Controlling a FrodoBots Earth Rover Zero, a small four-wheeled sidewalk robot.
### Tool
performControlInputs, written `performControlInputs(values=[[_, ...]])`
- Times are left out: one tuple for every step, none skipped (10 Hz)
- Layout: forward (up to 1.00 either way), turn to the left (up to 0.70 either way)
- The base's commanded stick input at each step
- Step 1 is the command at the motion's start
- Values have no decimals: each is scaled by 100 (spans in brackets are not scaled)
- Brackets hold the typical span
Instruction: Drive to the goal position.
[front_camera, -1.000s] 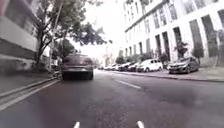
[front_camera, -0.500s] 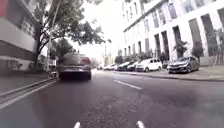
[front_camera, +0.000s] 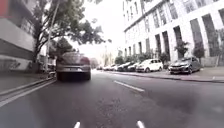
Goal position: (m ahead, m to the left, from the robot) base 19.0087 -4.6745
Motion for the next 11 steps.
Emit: performControlInputs(values=[[45,0],[45,0],[45,0],[45,0],[45,0],[45,0],[45,0],[45,0],[45,0],[45,0],[45,0]])
